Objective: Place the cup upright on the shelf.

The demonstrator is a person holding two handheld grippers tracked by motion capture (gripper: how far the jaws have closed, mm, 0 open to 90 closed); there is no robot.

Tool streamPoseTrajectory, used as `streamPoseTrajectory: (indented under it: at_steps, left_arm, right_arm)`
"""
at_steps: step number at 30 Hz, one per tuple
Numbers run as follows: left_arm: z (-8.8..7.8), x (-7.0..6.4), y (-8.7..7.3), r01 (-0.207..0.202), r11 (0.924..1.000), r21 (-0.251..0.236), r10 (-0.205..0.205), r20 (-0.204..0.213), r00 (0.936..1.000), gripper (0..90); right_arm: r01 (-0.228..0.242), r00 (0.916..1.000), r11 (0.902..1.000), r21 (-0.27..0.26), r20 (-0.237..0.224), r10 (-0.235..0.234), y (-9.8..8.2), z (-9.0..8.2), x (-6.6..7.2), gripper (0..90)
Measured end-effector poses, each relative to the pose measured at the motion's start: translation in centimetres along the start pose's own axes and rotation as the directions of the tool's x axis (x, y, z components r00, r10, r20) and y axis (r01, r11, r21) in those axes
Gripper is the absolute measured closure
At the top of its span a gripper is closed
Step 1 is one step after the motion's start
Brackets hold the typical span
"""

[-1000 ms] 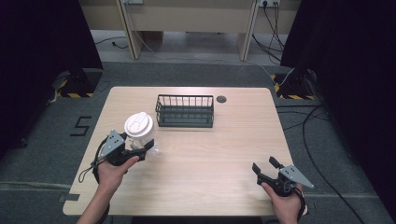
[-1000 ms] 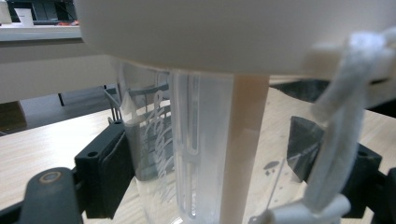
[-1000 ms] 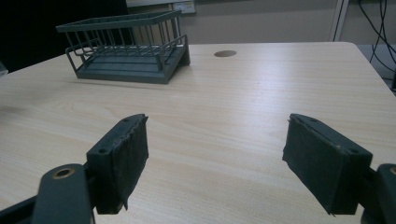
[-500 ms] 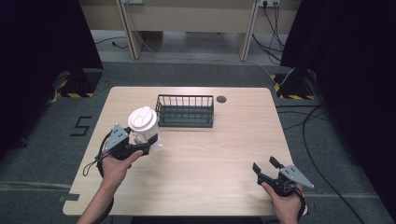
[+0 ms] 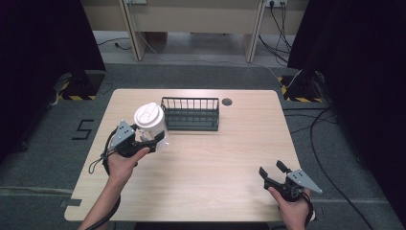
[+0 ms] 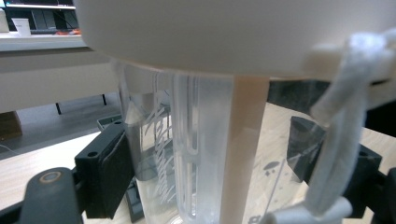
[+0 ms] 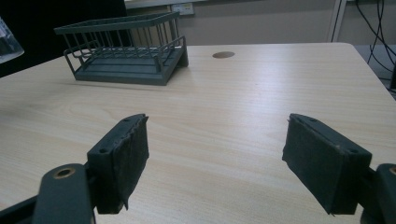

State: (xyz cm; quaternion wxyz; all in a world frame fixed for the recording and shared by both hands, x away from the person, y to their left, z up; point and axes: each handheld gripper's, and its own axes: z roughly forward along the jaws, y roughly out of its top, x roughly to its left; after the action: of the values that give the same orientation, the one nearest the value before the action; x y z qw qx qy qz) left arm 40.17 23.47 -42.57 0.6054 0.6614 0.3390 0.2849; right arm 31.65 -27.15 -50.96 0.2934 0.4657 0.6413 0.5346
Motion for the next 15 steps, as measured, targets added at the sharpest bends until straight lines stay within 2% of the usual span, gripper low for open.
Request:
streamPoseTrajectory:
  at_steps: [15]
  left_arm:
    - [1.7,0.0,1.3,-0.016,0.9999,-0.004,0.016,0.003,0.9999,16.8]
  right_arm:
    - [-0.007,1.0,1.0,0.001,-0.002,0.007,-0.1,0.0,0.0,22.6]
